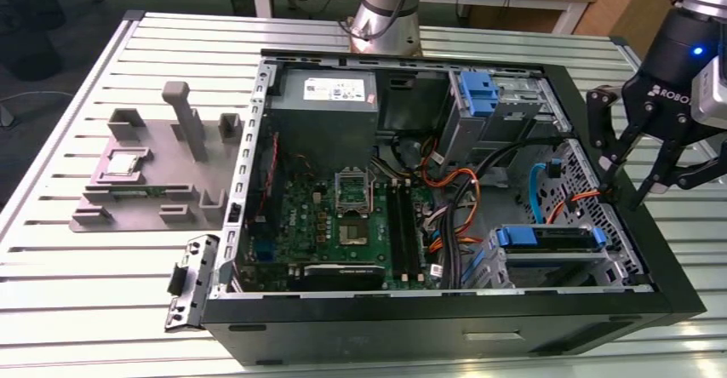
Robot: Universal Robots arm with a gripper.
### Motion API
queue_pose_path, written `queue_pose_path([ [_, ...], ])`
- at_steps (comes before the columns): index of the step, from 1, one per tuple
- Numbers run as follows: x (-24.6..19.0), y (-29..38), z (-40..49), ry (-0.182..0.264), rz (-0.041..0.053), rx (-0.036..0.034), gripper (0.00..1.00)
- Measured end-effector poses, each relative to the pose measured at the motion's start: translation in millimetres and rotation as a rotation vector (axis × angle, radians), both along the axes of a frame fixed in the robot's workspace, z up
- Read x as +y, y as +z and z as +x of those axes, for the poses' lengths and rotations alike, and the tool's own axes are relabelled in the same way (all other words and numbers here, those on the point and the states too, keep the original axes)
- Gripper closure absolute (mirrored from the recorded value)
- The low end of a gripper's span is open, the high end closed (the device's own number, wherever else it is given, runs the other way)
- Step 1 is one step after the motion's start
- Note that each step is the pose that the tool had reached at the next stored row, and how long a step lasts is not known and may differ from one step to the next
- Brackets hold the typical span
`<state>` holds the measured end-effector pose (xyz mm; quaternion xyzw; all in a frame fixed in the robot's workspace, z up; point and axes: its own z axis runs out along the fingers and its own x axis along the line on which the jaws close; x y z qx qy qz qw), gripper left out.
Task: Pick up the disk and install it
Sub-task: 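Insert the first disk wire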
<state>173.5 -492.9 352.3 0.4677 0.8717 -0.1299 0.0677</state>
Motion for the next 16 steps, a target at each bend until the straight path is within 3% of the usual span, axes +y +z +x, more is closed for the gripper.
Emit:
queue_pose_path([
  [7,0.1,0.0,0.0,0.000,-0.0004,0.0000,0.63],
  [16,5.6,-0.9,4.1,0.000,-0.0042,0.0005,0.63],
])
